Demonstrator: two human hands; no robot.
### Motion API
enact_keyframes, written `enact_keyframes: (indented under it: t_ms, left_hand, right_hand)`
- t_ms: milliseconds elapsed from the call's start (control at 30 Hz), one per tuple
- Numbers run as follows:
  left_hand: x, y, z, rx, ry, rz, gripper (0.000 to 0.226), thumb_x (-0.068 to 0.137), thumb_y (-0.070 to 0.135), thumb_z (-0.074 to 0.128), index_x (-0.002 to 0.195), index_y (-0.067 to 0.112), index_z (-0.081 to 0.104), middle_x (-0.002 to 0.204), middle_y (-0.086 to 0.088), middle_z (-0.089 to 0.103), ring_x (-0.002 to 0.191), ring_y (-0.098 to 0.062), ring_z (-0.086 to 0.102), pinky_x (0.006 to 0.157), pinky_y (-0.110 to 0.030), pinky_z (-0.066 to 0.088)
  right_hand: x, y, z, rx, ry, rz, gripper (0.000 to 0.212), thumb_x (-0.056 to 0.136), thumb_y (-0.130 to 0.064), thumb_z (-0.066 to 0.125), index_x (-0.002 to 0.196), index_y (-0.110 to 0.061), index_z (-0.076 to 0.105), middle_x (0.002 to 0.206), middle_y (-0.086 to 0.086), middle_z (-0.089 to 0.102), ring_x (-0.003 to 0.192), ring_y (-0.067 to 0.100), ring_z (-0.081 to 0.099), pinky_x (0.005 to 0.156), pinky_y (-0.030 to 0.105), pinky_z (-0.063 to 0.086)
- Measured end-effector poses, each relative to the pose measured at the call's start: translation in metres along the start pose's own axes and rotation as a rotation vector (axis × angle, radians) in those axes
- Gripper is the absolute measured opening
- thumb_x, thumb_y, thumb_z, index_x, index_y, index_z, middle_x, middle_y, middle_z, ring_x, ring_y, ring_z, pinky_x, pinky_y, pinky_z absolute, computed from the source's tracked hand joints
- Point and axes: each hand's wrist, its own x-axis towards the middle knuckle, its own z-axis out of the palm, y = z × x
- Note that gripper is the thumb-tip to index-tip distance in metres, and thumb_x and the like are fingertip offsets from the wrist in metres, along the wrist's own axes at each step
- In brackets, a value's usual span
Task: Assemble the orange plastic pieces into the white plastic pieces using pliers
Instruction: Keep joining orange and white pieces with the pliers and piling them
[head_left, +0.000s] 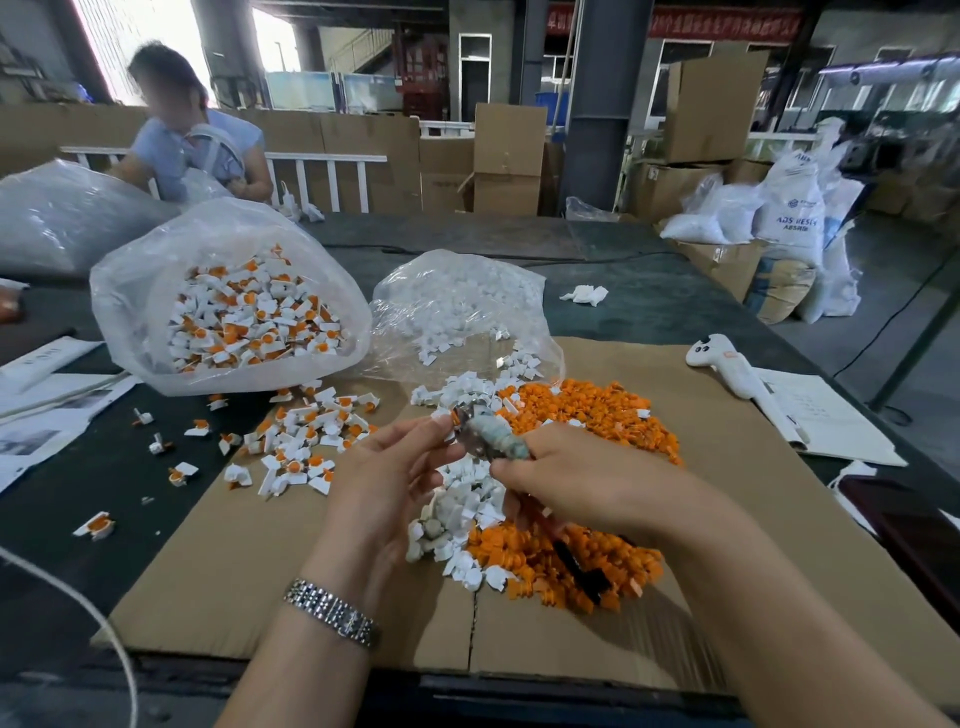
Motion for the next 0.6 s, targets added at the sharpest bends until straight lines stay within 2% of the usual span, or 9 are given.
enact_keyframes:
  t_ms: [100,233,367,500,600]
  left_hand:
    - [-0.001,-0.002,-0.001,0.038,0.020,0.009,0.022,0.076,0.018,0.083,0.093,0.007,0.076,0.087,-0.009,0.079,0.076,-0.014,0.076,0.059,-0.020,0.051]
    - [-0.002,-0.005,-0.002,0.068,0.042,-0.002,0.012,0.084,0.012,0.080,0.092,0.005,0.075,0.083,-0.012,0.079,0.074,-0.014,0.075,0.055,-0.017,0.053]
    - [-0.002,-0.007,-0.003,0.059,0.068,-0.011,0.013,0.085,0.010,0.080,0.094,0.003,0.074,0.084,-0.016,0.078,0.073,-0.015,0.076,0.056,-0.017,0.055]
    - [-0.001,-0.010,-0.003,0.042,0.076,-0.013,0.017,0.083,0.009,0.081,0.096,0.000,0.074,0.084,-0.016,0.078,0.072,-0.016,0.076,0.056,-0.017,0.055]
    - [-0.001,-0.009,-0.007,0.066,0.029,-0.016,0.020,0.080,0.017,0.082,0.095,0.005,0.075,0.083,-0.013,0.078,0.074,-0.016,0.075,0.061,-0.021,0.058]
  right_hand:
    - [0.000,0.000,0.006,-0.041,0.024,-0.032,0.042,0.105,-0.043,0.043,0.091,-0.008,0.061,0.072,0.001,0.067,0.058,0.012,0.057,0.062,0.032,0.049]
    - [0.004,0.004,0.019,-0.084,0.092,-0.042,0.043,0.104,-0.049,0.043,0.081,-0.014,0.052,0.069,0.007,0.054,0.059,0.020,0.050,0.061,0.037,0.045]
    - [0.008,0.008,0.036,-0.113,0.203,-0.042,0.040,0.103,-0.050,0.044,0.080,-0.018,0.048,0.067,0.002,0.048,0.053,0.016,0.041,0.050,0.029,0.035]
    - [0.013,0.012,0.043,-0.134,0.245,-0.018,0.042,0.102,-0.052,0.044,0.084,-0.016,0.053,0.072,0.003,0.052,0.056,0.017,0.044,0.053,0.034,0.038]
    - [0.011,0.014,0.035,-0.151,0.201,-0.029,0.049,0.101,-0.058,0.042,0.077,-0.016,0.052,0.068,0.009,0.058,0.059,0.027,0.060,0.057,0.040,0.049]
